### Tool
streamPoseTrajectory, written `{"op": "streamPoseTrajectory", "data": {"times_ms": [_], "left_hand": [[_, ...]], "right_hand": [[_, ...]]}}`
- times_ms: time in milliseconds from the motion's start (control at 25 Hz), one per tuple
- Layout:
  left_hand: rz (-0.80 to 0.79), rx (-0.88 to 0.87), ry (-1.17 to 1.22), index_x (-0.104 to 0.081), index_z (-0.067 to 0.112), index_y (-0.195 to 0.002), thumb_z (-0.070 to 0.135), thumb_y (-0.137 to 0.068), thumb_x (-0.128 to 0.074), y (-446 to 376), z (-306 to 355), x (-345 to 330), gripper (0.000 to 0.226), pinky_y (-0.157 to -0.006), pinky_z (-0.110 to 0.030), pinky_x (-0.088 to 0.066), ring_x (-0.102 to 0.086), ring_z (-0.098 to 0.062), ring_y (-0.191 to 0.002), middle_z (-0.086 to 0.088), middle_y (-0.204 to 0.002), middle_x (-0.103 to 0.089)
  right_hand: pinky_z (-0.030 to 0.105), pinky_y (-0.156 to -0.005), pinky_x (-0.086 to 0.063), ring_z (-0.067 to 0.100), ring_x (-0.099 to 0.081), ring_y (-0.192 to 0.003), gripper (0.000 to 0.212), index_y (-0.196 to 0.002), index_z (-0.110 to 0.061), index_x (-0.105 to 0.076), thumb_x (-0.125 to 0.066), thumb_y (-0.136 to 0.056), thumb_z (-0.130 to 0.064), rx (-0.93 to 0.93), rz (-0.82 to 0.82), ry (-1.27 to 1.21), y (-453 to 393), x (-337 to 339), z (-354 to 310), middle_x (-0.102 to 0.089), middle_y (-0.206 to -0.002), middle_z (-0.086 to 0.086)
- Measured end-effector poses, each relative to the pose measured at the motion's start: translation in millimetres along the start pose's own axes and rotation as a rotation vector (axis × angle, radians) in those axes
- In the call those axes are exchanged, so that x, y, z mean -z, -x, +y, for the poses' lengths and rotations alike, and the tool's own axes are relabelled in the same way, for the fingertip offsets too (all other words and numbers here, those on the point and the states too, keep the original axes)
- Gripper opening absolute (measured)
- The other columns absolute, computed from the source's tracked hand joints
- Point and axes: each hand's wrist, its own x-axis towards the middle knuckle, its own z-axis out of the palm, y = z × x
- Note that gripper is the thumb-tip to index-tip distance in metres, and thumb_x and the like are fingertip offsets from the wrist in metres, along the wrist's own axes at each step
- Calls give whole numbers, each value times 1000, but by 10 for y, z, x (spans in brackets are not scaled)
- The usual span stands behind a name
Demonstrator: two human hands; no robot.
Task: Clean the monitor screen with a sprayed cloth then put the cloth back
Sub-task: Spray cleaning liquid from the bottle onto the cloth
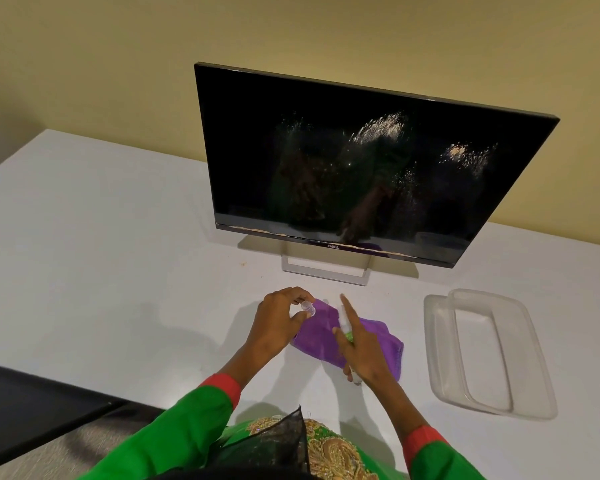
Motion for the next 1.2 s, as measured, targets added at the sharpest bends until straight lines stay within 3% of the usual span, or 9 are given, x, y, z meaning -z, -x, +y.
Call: {"op": "streamPoseTrajectory", "data": {"times_ms": [200, 360, 560, 680, 840, 920, 1000, 1080, 1200], "left_hand": [[-7, 7, 14, -65, 19, -100, 20, -80, -69, -2, 3, 1, 20, -82, -20, -44, -56, -7, -88, -1, -105, -70], [-17, 28, 0, -65, 18, -103, 21, -81, -68, 5, 21, 7, 22, -86, -24, -46, -62, -15, -97, -3, -109, -69], [-25, 52, -8, -65, 18, -102, 26, -81, -68, -7, 9, -2, 23, -87, -26, -48, -62, -16, -96, -3, -108, -69], [-28, 48, 30, -62, 20, -99, 28, -81, -67, -22, 38, -41, 21, -76, -20, -47, -59, -10, -85, 4, -94, -65], [-85, 56, 176, -63, 23, -92, 19, -90, -54, -63, 152, -175, 10, -74, -26, -50, -61, -16, -84, -2, -98, -65], [-126, 105, 245, -65, 19, -91, 14, -92, -49, -129, 224, -278, 17, -81, -34, -53, -63, -21, -85, -11, -105, -64], [-191, 102, 209, -65, 16, -95, 12, -92, -49, -195, 302, -414, 17, -86, -37, -53, -62, -24, -91, -11, -109, -61], [-232, 70, 118, -63, 17, -100, 12, -88, -55, -252, 421, -624, 15, -81, -30, -53, -59, -21, -91, -8, -108, -59], [-268, 38, 74, -63, 14, -98, 6, -80, -64, -338, 602, -939, 19, -72, -26, -52, -59, -21, -86, -10, -105, -55]], "right_hand": [[20, -45, -50, 12, -56, -52, 54, -146, -39, -18, -41, -98, -43, 12, -157, 217, 25, 26, 7, -62, -89, 4], [34, -73, -51, 26, -62, -83, 51, -142, -35, -27, -46, -95, -46, 62, -217, 478, -38, -69, -104, -66, -104, 11], [29, -63, -46, 25, -63, -82, 47, -139, -32, -31, -44, -96, -44, 66, -188, 544, -39, -125, -128, -66, -101, 10], [29, -68, -49, 24, -64, -87, 58, -143, -37, -26, -48, -92, -52, 54, -141, 385, 7, -4, -80, -66, -103, 6], [28, -65, -55, 17, -66, -71, 72, -148, -36, -10, -35, -87, -64, -2, 136, -8, 130, 383, 67, -66, -82, 3], [25, -65, -57, 23, -66, -65, 63, -146, -34, -8, -40, -92, -45, -6, 212, -147, 187, 617, 183, -67, -83, 16], [8, -74, -49, 9, -63, -72, 70, -147, -28, -3, -47, -93, -32, 0, 242, -126, 220, 833, 257, -63, -112, 9], [13, -84, -45, 5, -62, -80, 83, -149, -27, 6, -53, -91, -32, -30, 237, -87, 274, 1015, 335, -58, -128, 12], [20, -78, -54, 16, -68, -77, 95, -148, -31, 9, -64, -87, -25, -40, 290, -67, 363, 1149, 469, -70, -103, 16]]}}
